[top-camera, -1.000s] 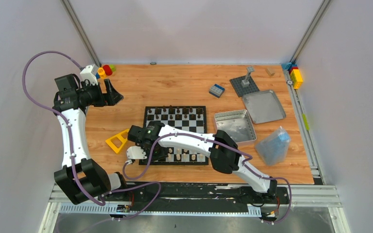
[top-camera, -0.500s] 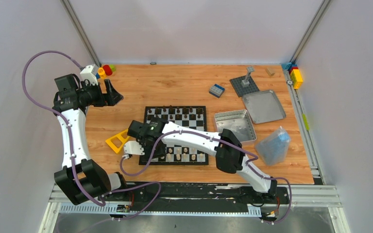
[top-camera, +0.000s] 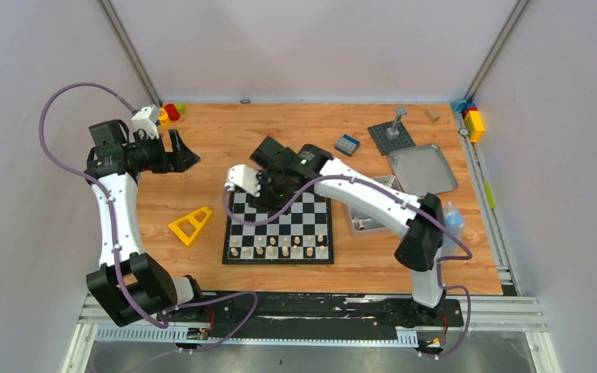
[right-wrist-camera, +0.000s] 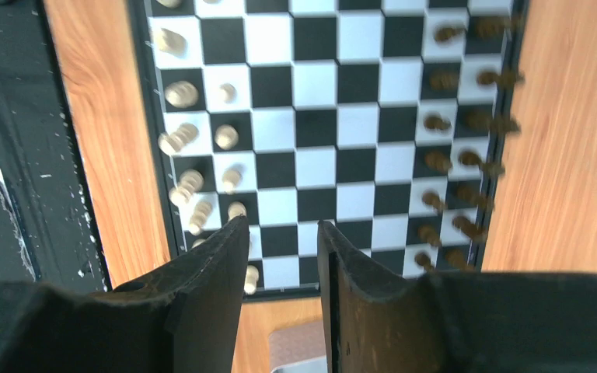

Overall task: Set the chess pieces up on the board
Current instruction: Place the chess piece on the chessboard, then adjust the storage box at the center of the board, then pick up the chess piece from the storage box.

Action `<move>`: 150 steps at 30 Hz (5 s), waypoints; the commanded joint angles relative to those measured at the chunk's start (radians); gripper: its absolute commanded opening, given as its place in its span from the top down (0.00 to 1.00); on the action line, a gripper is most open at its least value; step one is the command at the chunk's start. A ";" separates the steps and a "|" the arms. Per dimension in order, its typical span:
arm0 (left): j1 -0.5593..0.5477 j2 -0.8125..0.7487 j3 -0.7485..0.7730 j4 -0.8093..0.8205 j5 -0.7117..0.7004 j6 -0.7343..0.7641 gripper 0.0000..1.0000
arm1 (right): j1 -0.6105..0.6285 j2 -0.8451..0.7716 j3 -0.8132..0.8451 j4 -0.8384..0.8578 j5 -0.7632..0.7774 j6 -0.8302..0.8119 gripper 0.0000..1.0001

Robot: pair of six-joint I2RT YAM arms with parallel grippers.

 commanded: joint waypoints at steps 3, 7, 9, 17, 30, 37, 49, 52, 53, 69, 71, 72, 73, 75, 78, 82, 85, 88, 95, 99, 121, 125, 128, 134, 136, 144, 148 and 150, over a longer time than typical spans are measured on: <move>0.000 -0.006 0.017 -0.029 0.125 0.068 0.00 | -0.237 -0.197 -0.206 0.083 -0.130 0.117 0.59; -0.045 -0.024 0.007 -0.013 0.115 0.070 0.00 | -0.434 -0.293 -0.355 0.116 -0.212 0.142 0.58; -0.087 -0.029 0.005 -0.007 0.096 0.077 0.00 | -0.531 -0.321 -0.420 0.135 -0.236 0.144 0.57; -0.196 -0.031 -0.014 0.088 0.089 0.039 0.00 | -0.746 -0.299 -0.557 0.219 -0.172 -0.001 0.50; -0.202 -0.002 -0.006 0.077 0.086 0.052 0.00 | -0.785 -0.100 -0.482 0.215 -0.053 -0.286 0.45; -0.203 0.018 -0.001 0.073 0.082 0.059 0.00 | -0.784 -0.043 -0.441 0.216 -0.042 -0.329 0.46; -0.202 0.058 0.016 0.068 0.089 0.053 0.00 | -0.787 0.013 -0.450 0.215 -0.048 -0.340 0.59; -0.203 0.056 0.014 0.067 0.090 0.055 0.00 | -0.791 0.007 -0.458 0.212 -0.039 -0.328 0.66; -0.203 0.055 0.013 0.067 0.090 0.056 0.00 | -0.794 0.002 -0.464 0.210 -0.035 -0.325 0.68; -0.204 0.028 0.003 0.067 0.111 0.050 0.00 | -0.870 -0.121 -0.628 0.189 0.042 -0.197 0.95; -0.203 0.023 0.000 0.069 0.115 0.047 0.00 | -0.883 -0.143 -0.656 0.188 0.065 -0.164 0.96; -0.203 0.022 -0.001 0.070 0.115 0.046 0.00 | -0.889 -0.154 -0.668 0.185 0.074 -0.133 0.97; -0.203 0.022 -0.001 0.071 0.117 0.044 0.00 | -0.894 -0.165 -0.677 0.180 0.082 -0.106 0.98; -0.203 0.021 -0.002 0.070 0.119 0.042 0.00 | -0.907 -0.188 -0.691 0.167 0.084 -0.049 1.00; -0.203 0.020 -0.004 0.071 0.120 0.039 0.00 | -0.938 -0.204 -0.696 0.142 0.069 0.044 1.00; -0.203 0.020 -0.006 0.071 0.123 0.036 0.00 | -0.978 -0.227 -0.710 0.137 0.060 0.147 1.00; -0.202 0.019 -0.006 0.071 0.125 0.034 0.00 | -0.999 -0.238 -0.726 0.137 0.070 0.201 1.00; -0.203 0.020 -0.007 0.072 0.128 0.033 0.00 | -1.009 -0.247 -0.733 0.139 0.075 0.248 1.00; -0.203 0.023 -0.018 0.077 0.133 0.038 0.00 | -1.015 -0.255 -0.772 0.165 0.112 0.342 0.92; -0.202 0.027 -0.023 0.079 0.134 0.038 0.00 | -1.016 -0.260 -0.789 0.185 0.085 0.350 0.84; -0.202 0.026 -0.004 0.069 0.105 0.055 0.00 | -0.881 -0.430 -0.806 0.324 -0.252 -0.024 0.59; -0.203 0.032 0.000 0.069 0.125 0.086 0.00 | -0.848 -0.376 -0.818 0.372 -0.269 -0.095 0.52; -0.203 0.034 0.002 0.070 0.135 0.105 0.00 | -0.827 -0.333 -0.827 0.398 -0.267 -0.142 0.49; -0.203 0.033 -0.002 0.085 0.153 0.126 0.00 | -0.797 -0.271 -0.861 0.479 -0.259 -0.209 0.49; -0.203 0.030 -0.013 0.103 0.149 0.129 0.00 | -0.788 -0.256 -0.863 0.487 -0.259 -0.226 0.49; -0.203 0.024 -0.052 0.157 0.149 0.138 0.00 | -0.760 -0.217 -0.867 0.490 -0.256 -0.282 0.49; -0.203 0.049 -0.053 0.155 0.137 0.140 0.00 | -0.753 -0.206 -0.869 0.494 -0.257 -0.303 0.49; -0.203 0.067 -0.046 0.145 0.138 0.140 0.00 | -0.750 -0.200 -0.870 0.498 -0.258 -0.313 0.49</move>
